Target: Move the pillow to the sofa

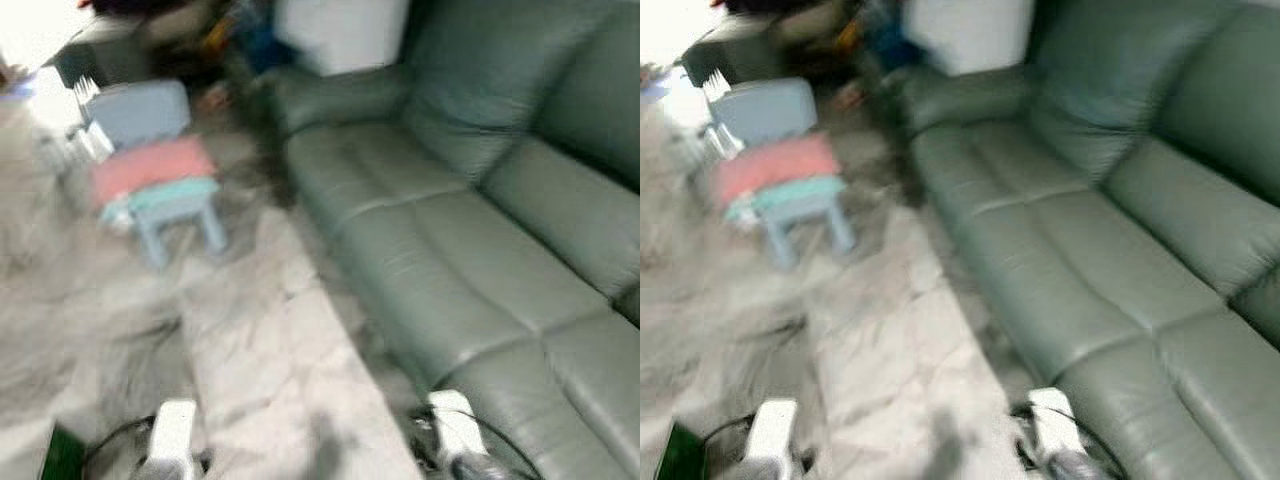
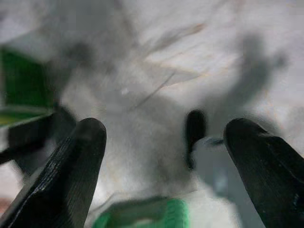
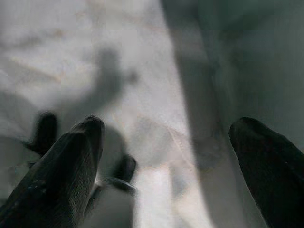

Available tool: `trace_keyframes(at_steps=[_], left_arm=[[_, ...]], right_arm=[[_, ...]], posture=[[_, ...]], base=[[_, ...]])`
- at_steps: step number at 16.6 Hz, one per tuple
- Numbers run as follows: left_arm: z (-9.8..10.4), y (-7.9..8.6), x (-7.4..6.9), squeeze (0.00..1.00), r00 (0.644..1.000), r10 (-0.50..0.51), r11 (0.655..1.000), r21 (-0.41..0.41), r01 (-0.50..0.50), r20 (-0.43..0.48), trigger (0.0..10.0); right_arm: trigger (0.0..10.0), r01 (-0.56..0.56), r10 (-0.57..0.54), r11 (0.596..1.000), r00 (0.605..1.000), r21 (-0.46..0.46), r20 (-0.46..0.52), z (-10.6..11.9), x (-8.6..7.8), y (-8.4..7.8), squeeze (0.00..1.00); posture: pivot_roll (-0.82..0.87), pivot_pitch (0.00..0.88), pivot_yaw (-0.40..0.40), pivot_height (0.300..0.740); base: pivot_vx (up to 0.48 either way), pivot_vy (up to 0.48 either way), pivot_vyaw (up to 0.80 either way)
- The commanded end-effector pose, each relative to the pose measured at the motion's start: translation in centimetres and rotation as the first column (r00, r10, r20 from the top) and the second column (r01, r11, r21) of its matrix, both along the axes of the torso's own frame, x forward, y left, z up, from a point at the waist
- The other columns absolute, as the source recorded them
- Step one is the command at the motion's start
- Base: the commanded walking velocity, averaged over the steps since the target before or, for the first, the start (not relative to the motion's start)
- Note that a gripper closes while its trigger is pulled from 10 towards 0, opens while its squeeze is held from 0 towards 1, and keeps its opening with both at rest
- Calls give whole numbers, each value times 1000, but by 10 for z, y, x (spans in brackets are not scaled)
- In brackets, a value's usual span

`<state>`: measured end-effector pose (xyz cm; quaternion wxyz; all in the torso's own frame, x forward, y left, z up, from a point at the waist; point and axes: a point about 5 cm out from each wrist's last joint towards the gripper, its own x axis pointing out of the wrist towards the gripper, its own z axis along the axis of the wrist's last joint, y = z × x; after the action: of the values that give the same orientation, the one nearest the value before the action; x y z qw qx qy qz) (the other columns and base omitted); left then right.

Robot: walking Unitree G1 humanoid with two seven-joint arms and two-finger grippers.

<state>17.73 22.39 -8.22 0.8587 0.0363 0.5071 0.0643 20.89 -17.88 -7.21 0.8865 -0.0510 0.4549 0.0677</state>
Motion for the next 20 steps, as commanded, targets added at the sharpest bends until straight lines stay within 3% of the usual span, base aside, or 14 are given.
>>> trace_keyframes(at_steps=[1,4,6,7,11,15,20], left_arm=[[6,-1,12,0,998,9,1000,8,-9,55,10000],[8,3,14,0,997,9,999,45,-12,83,10000],[7,4,12,0,997,-51,996,76,47,54,10000],[5,2,10,0,998,-36,999,32,35,51,10000],[5,2,9,0,998,-51,998,40,49,43,10000],[6,-2,12,0,997,-54,998,-10,54,55,10000],[6,-2,12,0,997,-64,998,-8,64,41,10000]], right_arm=[[10000,1,-1,1000,1000,-10,-17,-2,-5,-6,0],[10000,-6,5,1000,1000,-18,-18,-2,-5,-7,0],[10000,-4,4,1000,1000,-14,-18,-2,-5,-7,0],[10000,-5,5,1000,1000,-14,-17,-2,-5,-7,0],[10000,8,-8,1000,1000,-7,-13,-2,-5,-7,0],[10000,16,-16,1000,1000,5,-9,-2,-5,-5,0],[10000,11,-11,1000,1000,7,-8,-2,-5,-4,0]], posture=[[-62,0,11,740],[-62,0,8,740],[-62,0,8,740],[-66,0,10,740],[-68,0,12,740],[-66,0,18,740],[-68,0,20,740]], base=[[0,0,800],[0,0,800],[0,0,800],[0,0,800],[0,0,800],[0,0,0],[396,0,0]])
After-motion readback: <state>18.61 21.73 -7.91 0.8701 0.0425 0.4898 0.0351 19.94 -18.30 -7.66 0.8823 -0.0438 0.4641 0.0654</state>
